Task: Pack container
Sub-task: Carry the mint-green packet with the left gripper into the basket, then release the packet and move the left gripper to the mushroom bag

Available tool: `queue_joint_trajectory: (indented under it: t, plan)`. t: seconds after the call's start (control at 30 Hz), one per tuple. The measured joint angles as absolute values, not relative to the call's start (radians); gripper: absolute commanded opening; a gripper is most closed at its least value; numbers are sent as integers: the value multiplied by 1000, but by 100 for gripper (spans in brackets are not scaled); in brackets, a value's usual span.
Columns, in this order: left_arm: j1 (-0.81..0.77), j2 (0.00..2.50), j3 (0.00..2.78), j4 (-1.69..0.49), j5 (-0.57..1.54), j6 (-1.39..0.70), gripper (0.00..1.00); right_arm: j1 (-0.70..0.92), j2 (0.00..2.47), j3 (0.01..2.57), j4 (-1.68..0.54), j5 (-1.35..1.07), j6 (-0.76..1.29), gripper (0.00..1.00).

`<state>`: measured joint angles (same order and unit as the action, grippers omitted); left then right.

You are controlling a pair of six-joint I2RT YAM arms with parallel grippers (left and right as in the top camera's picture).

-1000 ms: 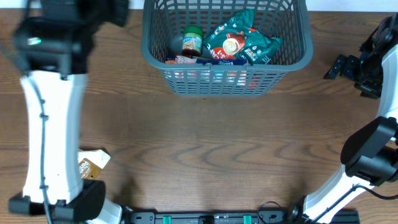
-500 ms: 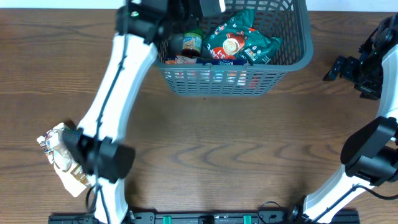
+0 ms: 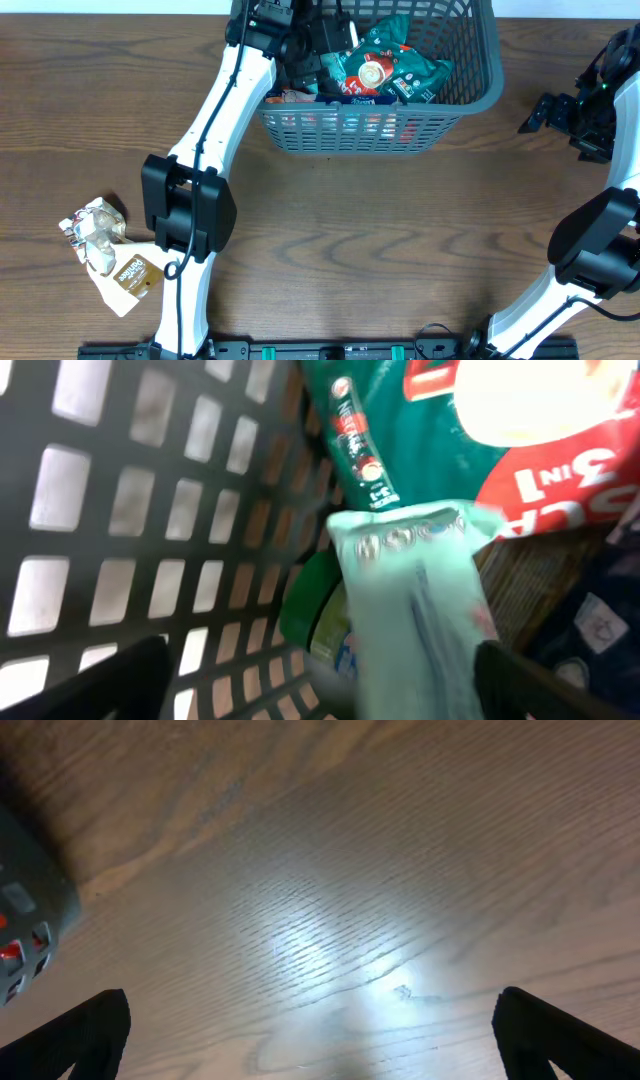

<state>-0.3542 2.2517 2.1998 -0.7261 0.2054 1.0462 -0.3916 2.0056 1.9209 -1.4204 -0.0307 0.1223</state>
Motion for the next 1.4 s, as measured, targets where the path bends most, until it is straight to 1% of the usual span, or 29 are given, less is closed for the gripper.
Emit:
queue_joint_trajectory:
  t: [0.23, 0.4, 0.53, 0.6, 0.7, 0.87, 0.97, 1.1, 1.23, 1.4]
  plan:
    - [-321, 2178, 2199, -739, 124, 855, 98, -392, 2006, 1921, -1420, -30, 116, 99]
    - [-295, 1963, 2199, -742, 66, 761, 98, -391, 2006, 1921, -1412, -30, 112, 99]
    - [-271, 1782, 2213, -771, -19, 604, 99, -391, 2006, 1921, -1408, -30, 110, 99]
    - [-241, 1715, 2225, -852, -74, 490, 98, -391, 2006, 1921, -1406, -30, 110, 99]
    - [-162, 1654, 2231, -1036, -164, 294, 99, -391, 2006, 1921, -1397, -30, 110, 99]
    - [21, 1648, 2223, -1374, -253, -58, 98, -391, 2006, 1921, -1386, -30, 109, 99]
    - [125, 1649, 2188, -1468, -275, -216, 98, -391, 2006, 1921, -1375, -30, 109, 99]
    - [203, 1649, 2101, -1493, -293, -346, 98, -391, 2006, 1920, -1362, -30, 109, 99]
    - [227, 1649, 1954, -1473, -295, -425, 98, -391, 2006, 1920, -1360, -30, 109, 99]
    - [234, 1617, 1676, -1364, -294, -510, 98, -391, 2006, 1920, -1357, -30, 109, 99]
